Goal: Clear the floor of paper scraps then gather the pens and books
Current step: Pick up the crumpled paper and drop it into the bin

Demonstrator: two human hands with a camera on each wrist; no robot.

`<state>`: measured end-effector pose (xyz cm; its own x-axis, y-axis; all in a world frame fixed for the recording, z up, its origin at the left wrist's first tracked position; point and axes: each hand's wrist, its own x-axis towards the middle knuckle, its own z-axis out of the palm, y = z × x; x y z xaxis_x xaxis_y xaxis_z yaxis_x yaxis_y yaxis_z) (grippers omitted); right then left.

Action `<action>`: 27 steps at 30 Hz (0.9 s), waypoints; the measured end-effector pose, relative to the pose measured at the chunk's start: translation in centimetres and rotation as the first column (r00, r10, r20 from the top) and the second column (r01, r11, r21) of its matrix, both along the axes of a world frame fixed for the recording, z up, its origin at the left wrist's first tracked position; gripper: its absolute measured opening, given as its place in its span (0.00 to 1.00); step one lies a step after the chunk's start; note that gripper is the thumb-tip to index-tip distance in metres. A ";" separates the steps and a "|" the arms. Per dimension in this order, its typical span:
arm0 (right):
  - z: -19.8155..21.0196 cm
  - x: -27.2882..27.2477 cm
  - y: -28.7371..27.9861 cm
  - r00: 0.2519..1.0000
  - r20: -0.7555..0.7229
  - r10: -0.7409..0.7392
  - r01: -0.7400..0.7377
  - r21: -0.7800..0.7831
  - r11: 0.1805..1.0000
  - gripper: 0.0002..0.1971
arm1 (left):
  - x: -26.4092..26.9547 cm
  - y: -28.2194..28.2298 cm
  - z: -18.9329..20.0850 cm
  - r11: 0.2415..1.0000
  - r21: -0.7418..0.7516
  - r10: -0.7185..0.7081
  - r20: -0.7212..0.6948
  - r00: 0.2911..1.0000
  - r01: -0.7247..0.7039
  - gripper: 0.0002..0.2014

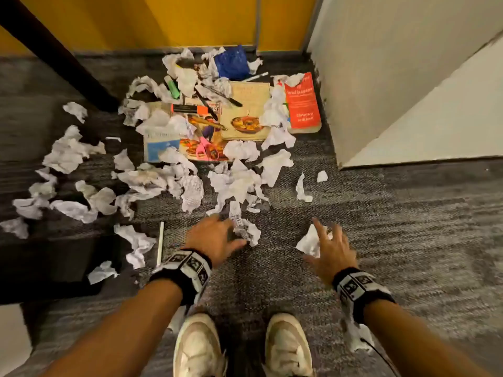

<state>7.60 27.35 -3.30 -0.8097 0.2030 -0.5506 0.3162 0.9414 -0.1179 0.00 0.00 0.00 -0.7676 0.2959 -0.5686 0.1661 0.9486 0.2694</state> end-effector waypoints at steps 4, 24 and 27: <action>-6.9 0.2 -0.1 0.975 -0.174 -0.138 0.148 0.045 0.988 0.47 | -0.9 2.1 -6.2 0.999 -0.038 -0.013 -0.049 0.999 0.011 0.50; -7.2 -12.6 1.0 0.875 -0.483 -0.043 0.017 -0.059 0.998 0.27 | -9.0 2.2 -6.3 0.943 0.316 0.264 -0.527 0.808 -0.102 0.25; -8.8 -13.0 0.4 0.974 -0.182 0.139 -0.148 -0.037 0.988 0.33 | -10.9 3.2 -7.5 0.970 0.230 0.188 -0.506 0.841 -0.079 0.26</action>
<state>-5.41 27.79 -12.06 -0.9143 0.0535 -0.4015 0.1480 0.9668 -0.2083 -10.90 3.23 -7.47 -0.9731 0.2298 -0.0156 0.2092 0.9099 0.3582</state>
